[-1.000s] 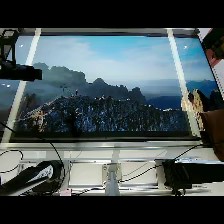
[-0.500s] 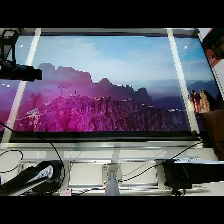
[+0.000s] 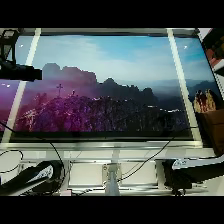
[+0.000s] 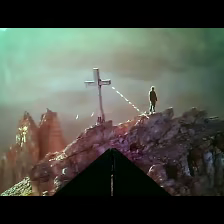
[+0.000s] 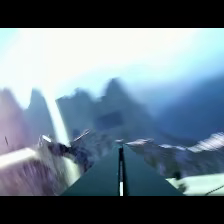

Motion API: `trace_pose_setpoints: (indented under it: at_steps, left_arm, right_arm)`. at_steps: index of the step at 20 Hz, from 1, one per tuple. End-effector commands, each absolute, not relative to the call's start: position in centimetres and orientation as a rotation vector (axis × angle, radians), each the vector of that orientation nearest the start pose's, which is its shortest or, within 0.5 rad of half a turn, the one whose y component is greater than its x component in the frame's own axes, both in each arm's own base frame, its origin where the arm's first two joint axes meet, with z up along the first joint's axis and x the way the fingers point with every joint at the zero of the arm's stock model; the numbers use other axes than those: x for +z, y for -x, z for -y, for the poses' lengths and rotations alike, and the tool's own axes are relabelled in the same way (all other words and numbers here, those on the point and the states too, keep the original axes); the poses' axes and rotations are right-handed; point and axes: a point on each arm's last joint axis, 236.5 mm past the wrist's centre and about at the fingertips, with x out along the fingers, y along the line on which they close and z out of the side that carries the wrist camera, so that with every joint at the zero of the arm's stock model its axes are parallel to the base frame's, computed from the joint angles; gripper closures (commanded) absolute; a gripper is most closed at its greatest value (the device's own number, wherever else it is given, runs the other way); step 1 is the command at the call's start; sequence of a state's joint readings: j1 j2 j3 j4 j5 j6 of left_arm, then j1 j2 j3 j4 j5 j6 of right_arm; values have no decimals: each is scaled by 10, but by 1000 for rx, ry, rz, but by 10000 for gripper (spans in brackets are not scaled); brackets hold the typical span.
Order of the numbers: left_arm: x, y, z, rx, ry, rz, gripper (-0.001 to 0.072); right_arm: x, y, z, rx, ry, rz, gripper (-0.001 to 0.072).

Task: Fold the clothes and pants, and hang the long-sleeved shirts on hangers.

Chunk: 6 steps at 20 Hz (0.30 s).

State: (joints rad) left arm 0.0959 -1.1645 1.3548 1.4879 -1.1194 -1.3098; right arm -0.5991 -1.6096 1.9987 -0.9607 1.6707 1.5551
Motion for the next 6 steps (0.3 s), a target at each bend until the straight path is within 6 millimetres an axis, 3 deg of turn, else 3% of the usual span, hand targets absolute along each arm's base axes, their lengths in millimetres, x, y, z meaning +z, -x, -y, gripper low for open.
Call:
trace_pose_setpoints:
  at_steps: [1,3,6]
  left_arm:
    - [136,-421,-23,-83,-130,-921,694]
    - [136,-421,-23,-83,-130,-921,695]
    - [136,-421,-23,-83,-130,-921,694]
  right_arm:
    - [215,-443,35,198,-422,-1032,701]
    - [233,-432,-1,237,-324,-1017,701]
    - [246,-413,-27,219,-179,-1011,701]
